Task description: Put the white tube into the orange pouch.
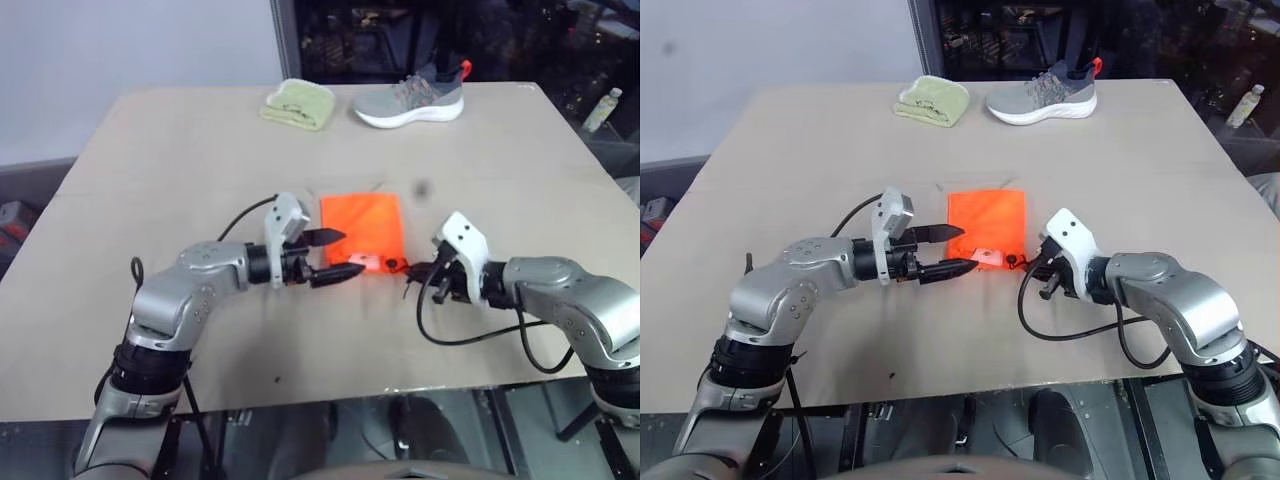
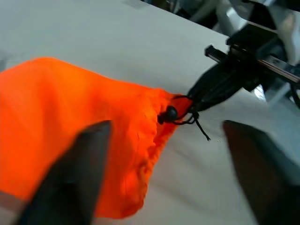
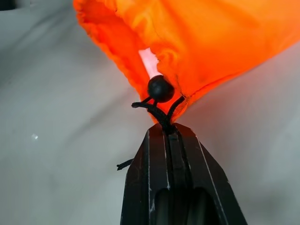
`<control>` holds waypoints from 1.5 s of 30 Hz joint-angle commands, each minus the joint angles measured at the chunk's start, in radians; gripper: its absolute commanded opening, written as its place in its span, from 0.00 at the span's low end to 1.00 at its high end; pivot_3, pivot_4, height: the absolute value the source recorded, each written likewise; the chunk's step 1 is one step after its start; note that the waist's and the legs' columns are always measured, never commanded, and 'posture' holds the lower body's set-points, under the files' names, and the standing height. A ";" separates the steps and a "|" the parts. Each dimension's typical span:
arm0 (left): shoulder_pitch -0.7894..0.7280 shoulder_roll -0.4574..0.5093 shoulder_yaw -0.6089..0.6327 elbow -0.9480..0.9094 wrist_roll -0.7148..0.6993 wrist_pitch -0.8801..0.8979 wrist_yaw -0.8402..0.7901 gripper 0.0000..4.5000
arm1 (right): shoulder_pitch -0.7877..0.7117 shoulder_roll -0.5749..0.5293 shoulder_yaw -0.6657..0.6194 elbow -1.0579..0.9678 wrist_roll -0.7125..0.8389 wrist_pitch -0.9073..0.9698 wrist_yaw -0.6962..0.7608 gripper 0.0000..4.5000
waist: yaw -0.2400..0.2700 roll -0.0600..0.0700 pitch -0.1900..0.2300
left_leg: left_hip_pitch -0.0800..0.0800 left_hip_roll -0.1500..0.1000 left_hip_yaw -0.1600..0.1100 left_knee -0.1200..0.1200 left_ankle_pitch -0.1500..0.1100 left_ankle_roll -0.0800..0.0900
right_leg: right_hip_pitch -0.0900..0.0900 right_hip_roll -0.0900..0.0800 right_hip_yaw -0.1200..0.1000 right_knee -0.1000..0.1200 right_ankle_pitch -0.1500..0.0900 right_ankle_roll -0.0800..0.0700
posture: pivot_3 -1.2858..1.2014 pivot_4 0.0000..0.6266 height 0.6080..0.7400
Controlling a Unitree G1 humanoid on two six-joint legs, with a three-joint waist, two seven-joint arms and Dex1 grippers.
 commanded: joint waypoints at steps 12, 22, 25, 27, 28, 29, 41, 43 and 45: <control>-0.181 -0.118 -0.206 0.275 0.274 -0.390 -0.112 0.99 | 0.033 -0.011 -0.011 -0.020 0.007 0.066 -0.050 0.00 | -0.003 0.000 0.000 | -0.001 0.000 0.001 0.000 -0.001 0.002 | 0.000 0.000 0.000 -0.004 0.000 0.000 | 0.52 0.24 1.00; -0.155 -0.104 -0.143 0.266 0.267 -0.383 -0.106 1.00 | 0.095 0.020 0.005 0.025 -0.013 0.027 -0.066 0.20 | 0.001 0.000 0.000 | -0.001 0.000 0.001 0.000 -0.001 0.002 | 0.000 0.000 0.000 -0.004 0.000 0.001 | 0.52 0.24 1.00; -0.140 -0.103 -0.136 0.249 0.268 -0.379 -0.101 1.00 | 0.103 0.018 0.007 0.010 -0.020 0.031 -0.079 0.42 | -0.001 0.000 0.000 | -0.001 0.001 0.001 0.000 -0.001 0.002 | 0.000 0.000 0.000 -0.003 0.000 0.001 | 0.52 0.24 1.00; -0.134 -0.103 -0.132 0.244 0.269 -0.378 -0.096 1.00 | 0.111 0.014 0.009 -0.002 -0.018 0.036 -0.077 0.42 | -0.001 0.000 0.000 | -0.001 0.001 0.001 0.000 -0.001 0.002 | 0.000 0.000 0.000 -0.003 0.000 0.001 | 0.52 0.24 1.00; -0.132 -0.103 -0.130 0.242 0.269 -0.377 -0.094 1.00 | 0.115 0.016 0.007 -0.005 -0.018 0.040 -0.080 0.42 | 0.000 0.000 0.000 | -0.001 0.001 0.001 0.000 -0.001 0.002 | 0.000 0.000 0.000 -0.003 0.000 0.001 | 0.52 0.24 1.00; -0.130 -0.103 -0.129 0.240 0.270 -0.377 -0.092 1.00 | 0.121 0.017 0.007 -0.008 -0.019 0.041 -0.083 0.42 | 0.000 0.000 0.000 | -0.001 0.001 0.001 0.000 -0.001 0.002 | 0.001 0.000 0.000 -0.003 0.000 0.001 | 0.52 0.24 1.00; -0.113 -0.103 -0.128 0.224 0.265 -0.385 -0.091 1.00 | 0.157 0.036 -0.008 -0.015 -0.017 0.065 -0.110 0.01 | -0.001 0.000 0.000 | 0.000 0.001 0.001 0.000 -0.001 0.002 | 0.001 0.000 0.000 -0.003 0.000 0.001 | 0.52 0.24 1.00; -0.109 -0.103 -0.131 0.216 0.261 -0.388 -0.099 1.00 | 0.146 0.026 -0.027 -0.026 -0.014 0.070 -0.110 0.01 | 0.000 0.000 0.000 | 0.000 0.001 0.001 0.000 -0.001 0.002 | 0.001 0.000 0.000 -0.003 0.000 0.001 | 0.52 0.24 1.00; -0.107 -0.102 -0.135 0.210 0.261 -0.393 -0.111 1.00 | 0.118 0.005 -0.063 -0.051 -0.002 0.090 -0.105 0.01 | 0.000 0.000 0.000 | -0.001 0.001 0.001 0.000 -0.001 0.002 | 0.001 0.000 0.000 -0.003 0.000 0.001 | 0.52 0.24 1.00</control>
